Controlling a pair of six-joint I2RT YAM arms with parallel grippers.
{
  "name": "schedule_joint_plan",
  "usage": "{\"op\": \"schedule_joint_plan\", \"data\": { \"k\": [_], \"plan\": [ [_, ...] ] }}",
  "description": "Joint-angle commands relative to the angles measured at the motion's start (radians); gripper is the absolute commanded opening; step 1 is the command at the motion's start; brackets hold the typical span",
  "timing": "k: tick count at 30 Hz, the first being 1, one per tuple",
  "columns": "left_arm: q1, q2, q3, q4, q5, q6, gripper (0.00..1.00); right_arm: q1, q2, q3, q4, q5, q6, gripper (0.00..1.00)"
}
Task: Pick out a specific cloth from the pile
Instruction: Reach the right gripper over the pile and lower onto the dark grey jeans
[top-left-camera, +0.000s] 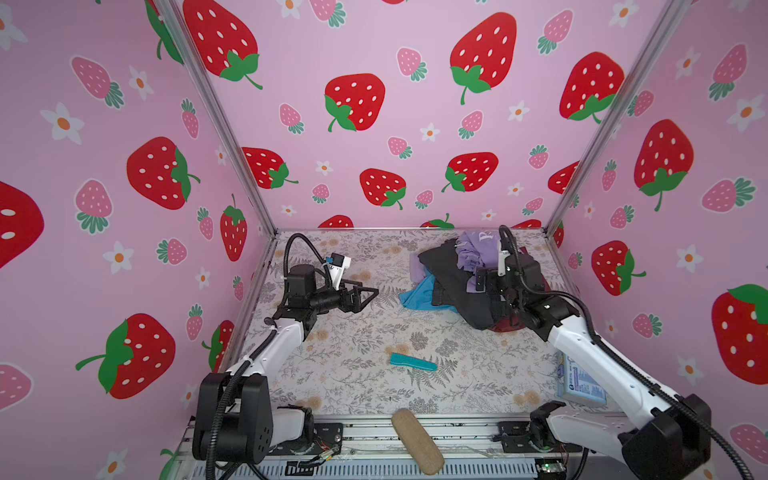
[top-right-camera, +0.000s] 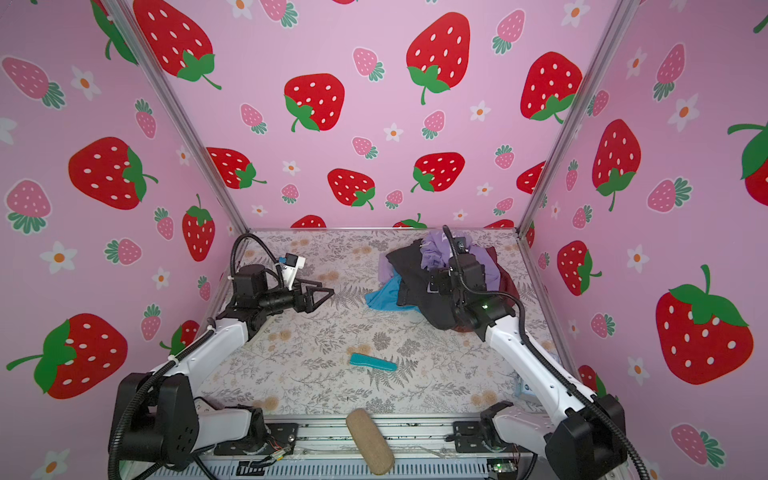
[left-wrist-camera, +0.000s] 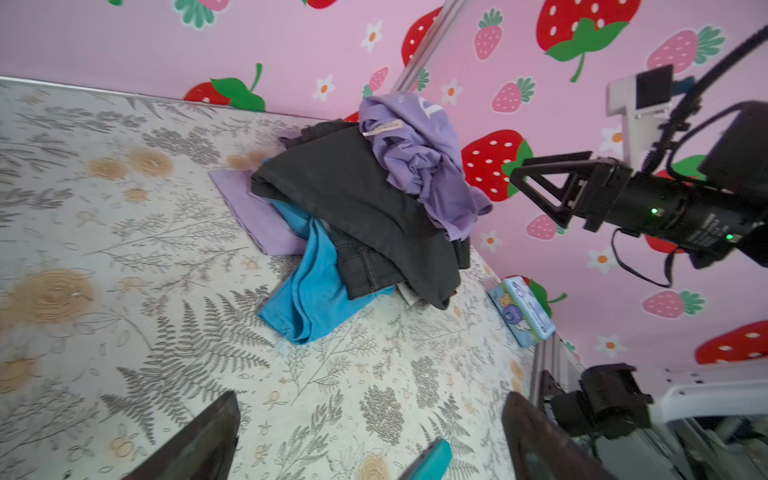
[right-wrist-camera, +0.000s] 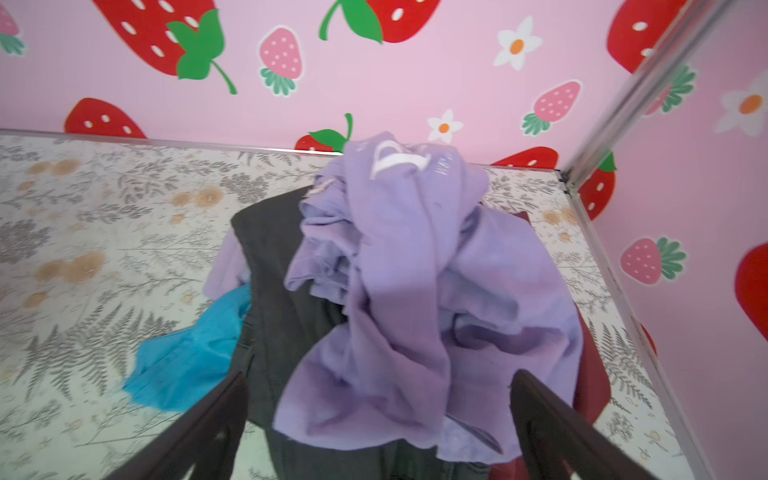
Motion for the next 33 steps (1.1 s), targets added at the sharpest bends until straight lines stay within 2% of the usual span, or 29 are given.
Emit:
{"op": "schedule_joint_plan", "data": {
  "k": [1, 5, 9, 11, 20, 26, 33],
  "plan": [
    [-0.006, 0.017, 0.044, 0.022, 0.139, -0.011, 0.99, 0.073, 0.112, 0.083, -0.102, 0.055, 0.007, 0.99],
    [-0.004, 0.010, 0.027, 0.017, 0.116, -0.004, 0.99, 0.138, 0.289, 0.191, -0.103, 0.054, -0.016, 0.94],
    [-0.005, -0.016, 0.008, 0.017, 0.075, 0.000, 0.99, 0.171, 0.479, 0.347, -0.186, 0.048, -0.039, 0.86],
    [-0.006, -0.025, -0.005, 0.041, 0.074, -0.014, 0.99, 0.188, 0.553, 0.426, -0.216, 0.078, -0.058, 0.85],
    [-0.004, -0.030, -0.029, 0.062, 0.078, -0.017, 0.99, 0.207, 0.778, 0.625, -0.308, 0.113, -0.128, 0.92],
    [-0.005, -0.039, -0.037, 0.058, 0.071, -0.011, 0.99, 0.206, 0.853, 0.658, -0.303, 0.142, -0.162, 0.97],
    [-0.004, -0.067, -0.043, 0.051, 0.052, -0.003, 0.99, 0.196, 0.933, 0.713, -0.300, 0.183, -0.184, 0.97]
  ]
}}
